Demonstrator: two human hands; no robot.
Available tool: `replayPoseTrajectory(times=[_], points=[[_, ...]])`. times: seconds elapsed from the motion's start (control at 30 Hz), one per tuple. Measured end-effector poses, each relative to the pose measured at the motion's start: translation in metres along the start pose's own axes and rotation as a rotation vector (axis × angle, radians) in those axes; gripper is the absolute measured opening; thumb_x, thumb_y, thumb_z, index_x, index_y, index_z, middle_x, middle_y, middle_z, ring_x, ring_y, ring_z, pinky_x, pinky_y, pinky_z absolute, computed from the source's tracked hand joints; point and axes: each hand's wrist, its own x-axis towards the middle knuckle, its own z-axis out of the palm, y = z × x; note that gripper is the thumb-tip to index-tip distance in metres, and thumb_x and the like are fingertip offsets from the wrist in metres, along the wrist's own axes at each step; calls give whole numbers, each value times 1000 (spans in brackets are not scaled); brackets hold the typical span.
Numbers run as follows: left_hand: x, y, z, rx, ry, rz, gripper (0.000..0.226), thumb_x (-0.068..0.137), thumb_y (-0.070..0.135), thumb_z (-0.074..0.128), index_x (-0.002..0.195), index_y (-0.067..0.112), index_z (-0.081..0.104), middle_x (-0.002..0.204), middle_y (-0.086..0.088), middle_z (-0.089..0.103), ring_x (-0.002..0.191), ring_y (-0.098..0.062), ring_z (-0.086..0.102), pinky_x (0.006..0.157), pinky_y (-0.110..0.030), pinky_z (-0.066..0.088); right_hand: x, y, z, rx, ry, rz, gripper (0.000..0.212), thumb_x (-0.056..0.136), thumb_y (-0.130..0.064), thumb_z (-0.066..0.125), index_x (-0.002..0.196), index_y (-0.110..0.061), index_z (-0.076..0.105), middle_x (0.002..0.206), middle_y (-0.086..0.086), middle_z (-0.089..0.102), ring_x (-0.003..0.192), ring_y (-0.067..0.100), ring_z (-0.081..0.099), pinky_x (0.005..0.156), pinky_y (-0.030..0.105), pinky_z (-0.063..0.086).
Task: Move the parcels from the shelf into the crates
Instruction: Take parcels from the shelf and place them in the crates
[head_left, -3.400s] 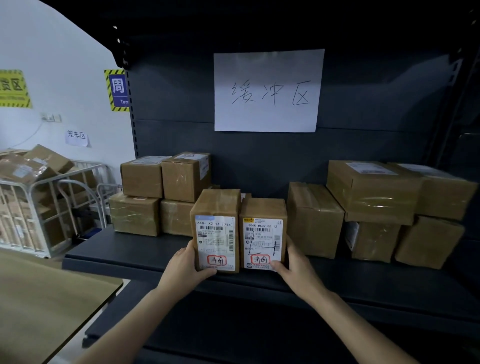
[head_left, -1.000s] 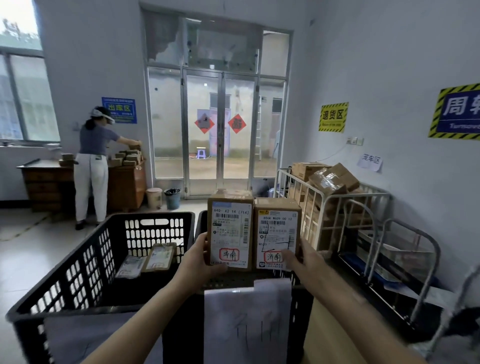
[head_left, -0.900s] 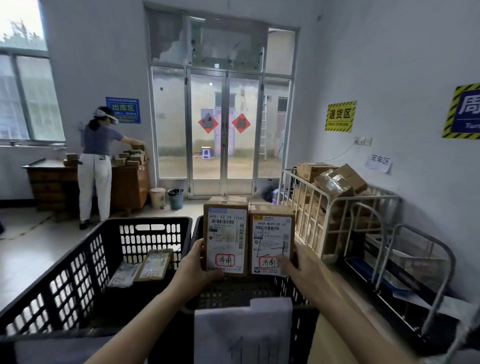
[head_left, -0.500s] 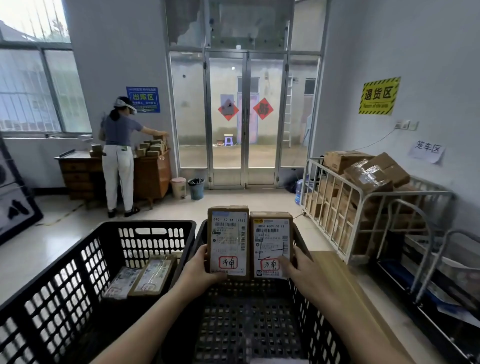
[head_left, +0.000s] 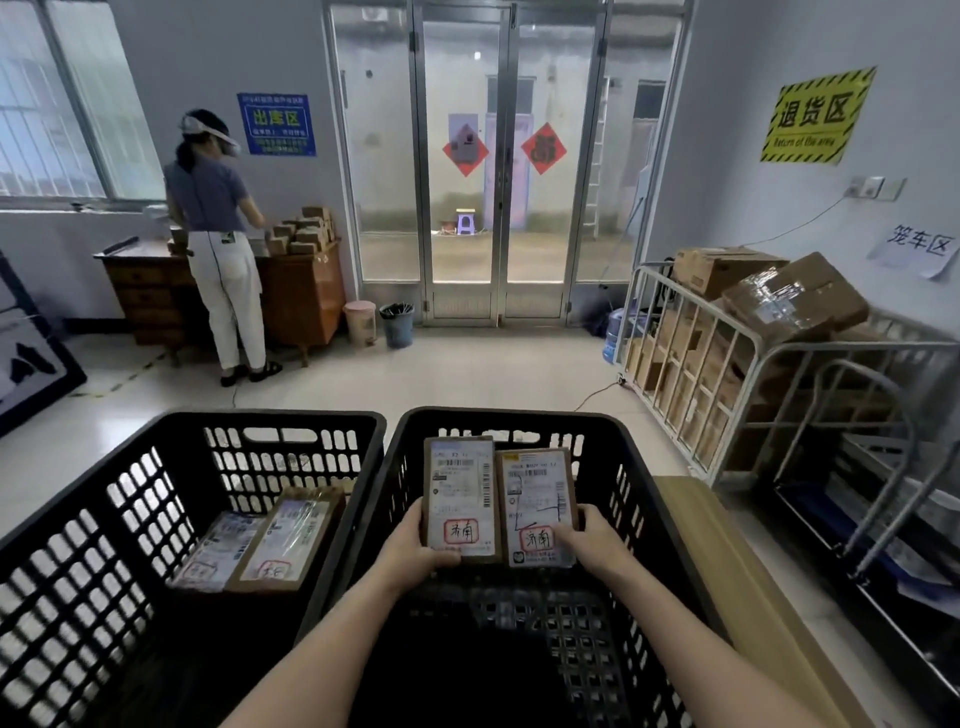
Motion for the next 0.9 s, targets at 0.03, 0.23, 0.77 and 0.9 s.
replayPoseTrajectory(times=[0.03,0.23,0.77,0.9], points=[[7,-4,3,2,-16,-17,72,71,-7,71,131,16,38,104,4,58,100,-13,57,91,-27,47,9,8,4,0,-6,42,43,93,-19,52,131,-6,37,105,1,54,92,13,55,71,21,45],[39,-31,19,-17,-36,-135,65,71,-6,69,126,20,44,106,4,61,108,-18,57,102,-37,43,47,41,19,12,-44,172,30,95,-15,47,123,-4,45,104,4,55,93,16,54,65,20,42],[80,-81,29,-28,67,-192,62,78,1,69,133,11,42,115,-5,58,100,-16,54,78,-21,44,91,92,62,102,55,215,32,97,-24,42,125,-12,50,110,8,64,99,23,60,84,32,47],[79,-87,35,-31,170,-236,57,82,9,67,133,11,40,112,-4,56,97,-16,54,72,-22,44,91,97,72,66,136,178,34,97,-29,40,123,-10,52,109,7,63,93,20,56,79,29,42]])
